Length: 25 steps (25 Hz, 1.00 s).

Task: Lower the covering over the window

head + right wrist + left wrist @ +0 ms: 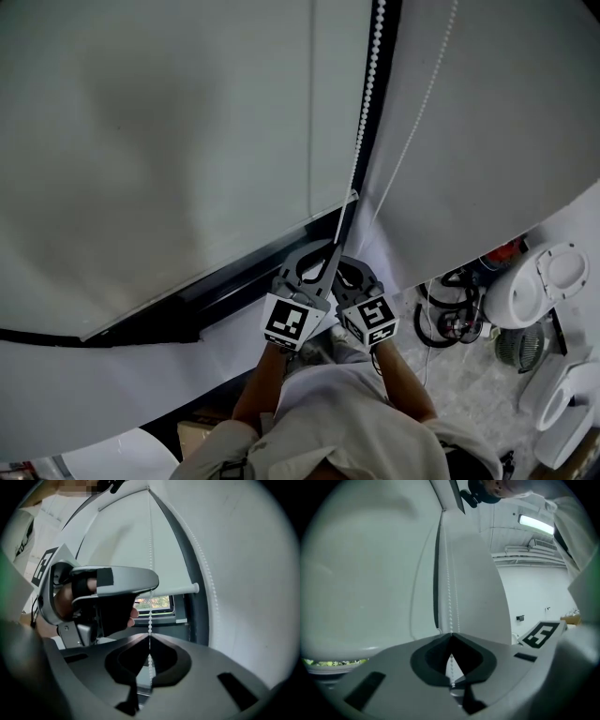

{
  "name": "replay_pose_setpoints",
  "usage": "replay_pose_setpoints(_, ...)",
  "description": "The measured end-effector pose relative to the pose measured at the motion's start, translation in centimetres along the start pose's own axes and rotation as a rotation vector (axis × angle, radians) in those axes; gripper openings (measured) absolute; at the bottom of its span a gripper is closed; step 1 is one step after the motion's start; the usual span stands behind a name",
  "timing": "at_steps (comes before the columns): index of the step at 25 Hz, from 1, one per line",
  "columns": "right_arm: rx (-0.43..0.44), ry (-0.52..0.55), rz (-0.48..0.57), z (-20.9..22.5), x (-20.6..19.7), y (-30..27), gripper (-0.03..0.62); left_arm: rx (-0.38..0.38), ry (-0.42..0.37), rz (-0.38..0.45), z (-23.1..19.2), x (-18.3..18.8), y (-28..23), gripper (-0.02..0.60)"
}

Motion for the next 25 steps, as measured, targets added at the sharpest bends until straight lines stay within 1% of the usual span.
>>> replay_pose_setpoints(5,0.003,-0.002,-0.077,-0.2,-1.8,-0.4,-0.003,0.009,0.017,-0.047,0.3,-2.1,0.3,0.014)
replay_pose_setpoints(11,0.001,-0.011,-0.134,-0.2,-4.2,-1.2,-0.003,0.027,0.028,-0.097,0.2,-4.9,0.6,0.014)
replay_pose_setpoints(20,-0.02,-0.005,-0.195,-0.1,-7.4,-1.0,0.0,0.036,0.046,-0.159,0.5,-8.3,0.6,0.014)
replay_pose_setpoints(22,-0.032,0.003,-0.188,-0.3,-7.7,-0.7,0.0,0.038,0.055,-0.159,0.6,-8.6,0.8,0.014)
replay_pose_setpoints(25,-0.04,0.018,-0.188,-0.3,-7.7,-0.7,0.002,0.037,0.047,-0.16,0.5,-8.6,0.7,0.014)
Point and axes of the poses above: the fingertips, and each gripper's own axes: y backward along the fingers, z to its right, x out of its top, the point moved 8 cm from there along y, backward along the fingers, and after that the axes turned 3 degrees about z, right-handed, at the moved point
